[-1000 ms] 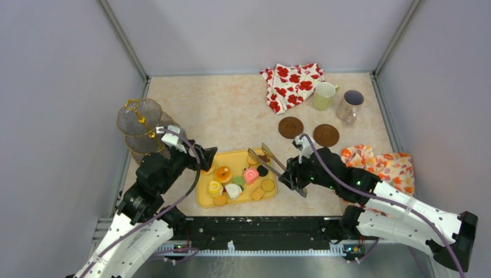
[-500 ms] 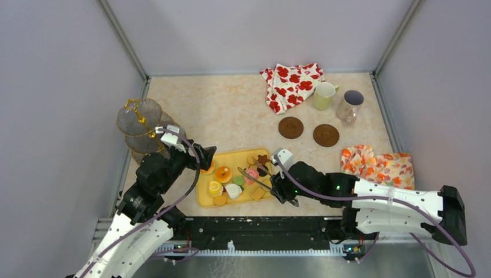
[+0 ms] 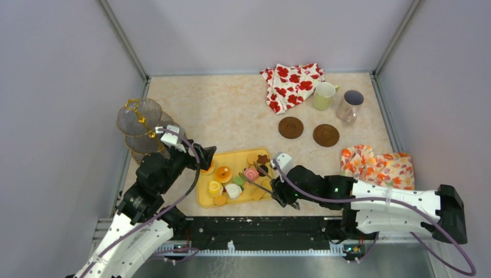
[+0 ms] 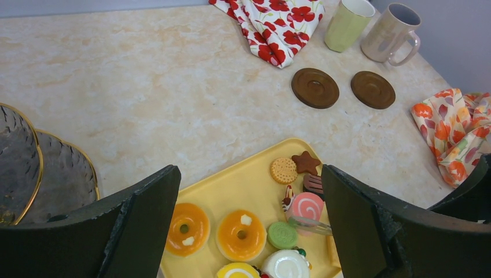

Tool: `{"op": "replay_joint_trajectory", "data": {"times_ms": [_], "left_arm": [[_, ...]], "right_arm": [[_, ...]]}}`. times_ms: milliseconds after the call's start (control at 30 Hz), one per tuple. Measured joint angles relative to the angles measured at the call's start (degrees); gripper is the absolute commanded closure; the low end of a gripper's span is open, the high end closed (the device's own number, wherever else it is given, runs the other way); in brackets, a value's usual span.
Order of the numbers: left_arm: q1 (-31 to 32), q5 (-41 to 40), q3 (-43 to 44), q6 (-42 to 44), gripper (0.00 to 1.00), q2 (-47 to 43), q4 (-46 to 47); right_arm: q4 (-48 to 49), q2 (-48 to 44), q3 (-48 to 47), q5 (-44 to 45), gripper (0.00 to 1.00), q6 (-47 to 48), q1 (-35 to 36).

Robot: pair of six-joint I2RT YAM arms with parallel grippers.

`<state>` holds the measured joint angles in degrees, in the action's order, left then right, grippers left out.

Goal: Serve the afternoon tea

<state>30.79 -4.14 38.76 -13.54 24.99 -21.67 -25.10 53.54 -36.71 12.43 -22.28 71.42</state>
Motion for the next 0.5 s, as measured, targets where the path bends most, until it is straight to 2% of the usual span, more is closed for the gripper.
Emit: {"op": "replay_joint_trajectory", "data": {"times_ms": [300, 500], "left_arm": [[0.0, 0.0, 0.0, 0.0, 0.02, 0.0, 0.0], [0.0, 0.0, 0.0, 0.0, 0.02, 0.0, 0.0]], "right_arm": [[0.0, 2.8, 0.0, 1.7, 0.49, -0.1, 2.2], [0.0, 2.8, 0.0, 3.0, 0.56, -0.5, 2.8]]}}
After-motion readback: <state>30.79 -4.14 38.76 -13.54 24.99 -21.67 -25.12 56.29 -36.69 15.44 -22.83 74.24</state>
